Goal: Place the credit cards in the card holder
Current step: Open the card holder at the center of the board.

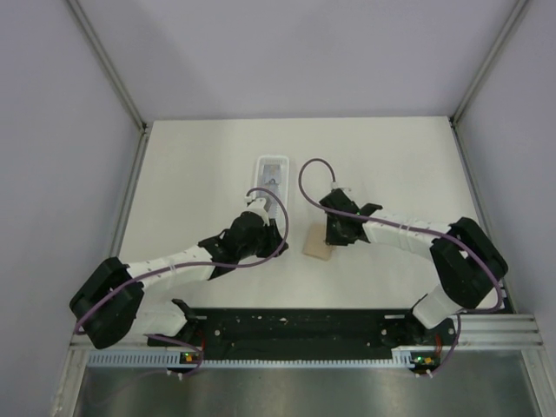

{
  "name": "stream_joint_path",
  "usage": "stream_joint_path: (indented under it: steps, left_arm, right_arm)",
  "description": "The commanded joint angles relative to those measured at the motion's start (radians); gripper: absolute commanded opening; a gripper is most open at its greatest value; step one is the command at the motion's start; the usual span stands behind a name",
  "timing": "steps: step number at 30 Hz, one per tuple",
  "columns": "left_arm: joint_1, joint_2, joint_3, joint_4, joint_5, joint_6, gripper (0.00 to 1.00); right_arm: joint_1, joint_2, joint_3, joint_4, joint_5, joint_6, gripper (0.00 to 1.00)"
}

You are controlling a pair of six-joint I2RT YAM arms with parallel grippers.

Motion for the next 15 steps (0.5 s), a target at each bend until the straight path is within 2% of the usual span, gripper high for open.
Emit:
stream_joint_path:
  steps: [1, 8, 15]
  left_arm:
    - [-0.001, 0.003, 0.014, 0.036, 0.003, 0.012, 0.29]
    - [-0.002, 0.006, 0.04, 0.03, 0.002, 0.026, 0.3]
    - [-0.003, 0.035, 0.077, 0.007, 0.049, 0.054, 0.3]
  right_arm:
    - [0.014, -0.124, -0.052, 0.063, -0.005, -0.038, 0.0]
    - [0.015, -0.288, -0.138, 0.134, -0.066, -0.082, 0.0]
    - [0.012, -0.362, -0.175, 0.163, -0.138, -0.107, 0.0]
